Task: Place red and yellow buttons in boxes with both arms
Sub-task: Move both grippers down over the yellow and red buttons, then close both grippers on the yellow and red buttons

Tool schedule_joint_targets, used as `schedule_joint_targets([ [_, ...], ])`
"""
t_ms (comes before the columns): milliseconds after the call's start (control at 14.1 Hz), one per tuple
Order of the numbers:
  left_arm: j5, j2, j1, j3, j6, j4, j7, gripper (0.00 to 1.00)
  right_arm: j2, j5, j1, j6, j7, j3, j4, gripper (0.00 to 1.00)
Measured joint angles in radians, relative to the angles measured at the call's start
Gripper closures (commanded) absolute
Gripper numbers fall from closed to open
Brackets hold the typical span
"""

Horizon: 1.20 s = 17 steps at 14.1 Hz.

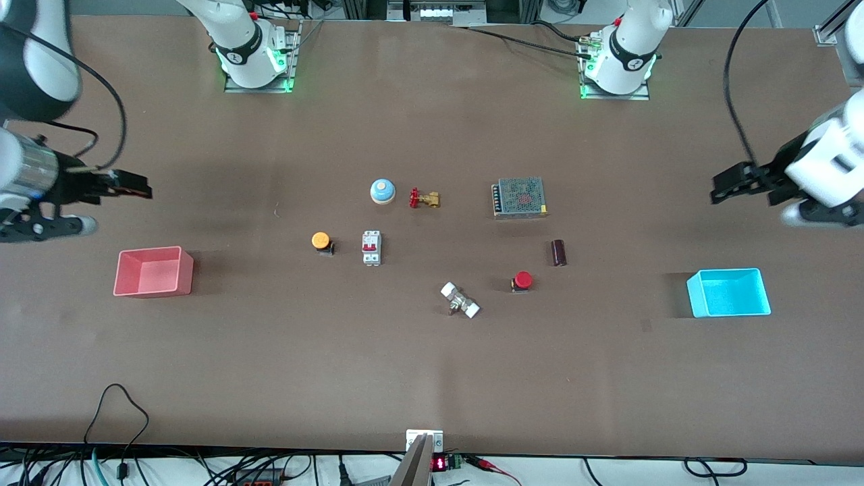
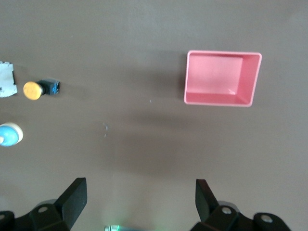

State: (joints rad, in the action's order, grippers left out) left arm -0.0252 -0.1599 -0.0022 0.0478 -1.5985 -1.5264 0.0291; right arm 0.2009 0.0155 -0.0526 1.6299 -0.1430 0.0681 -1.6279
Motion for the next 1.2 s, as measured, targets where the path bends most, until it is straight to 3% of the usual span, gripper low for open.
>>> schedule_joint_targets([
  [283,0.000,-0.136,-0.027,0.004,-0.019,0.031,-0.001,0.00,-0.008,0.002,-0.060,0.268,0.077,-0.002,-0.204,0.00],
  [496,-0.002,-0.274,-0.043,0.005,-0.024,0.096,-0.002,0.00,-0.009,-0.002,-0.190,0.447,0.241,-0.008,-0.319,0.00],
  [850,-0.103,-0.437,-0.147,0.008,-0.126,0.140,0.043,0.00,0.045,-0.012,-0.293,0.600,0.426,-0.069,-0.366,0.00],
  [1204,-0.158,-0.496,-0.283,0.005,-0.248,0.146,0.268,0.00,0.162,-0.012,-0.337,0.740,0.581,-0.070,-0.367,0.00],
])
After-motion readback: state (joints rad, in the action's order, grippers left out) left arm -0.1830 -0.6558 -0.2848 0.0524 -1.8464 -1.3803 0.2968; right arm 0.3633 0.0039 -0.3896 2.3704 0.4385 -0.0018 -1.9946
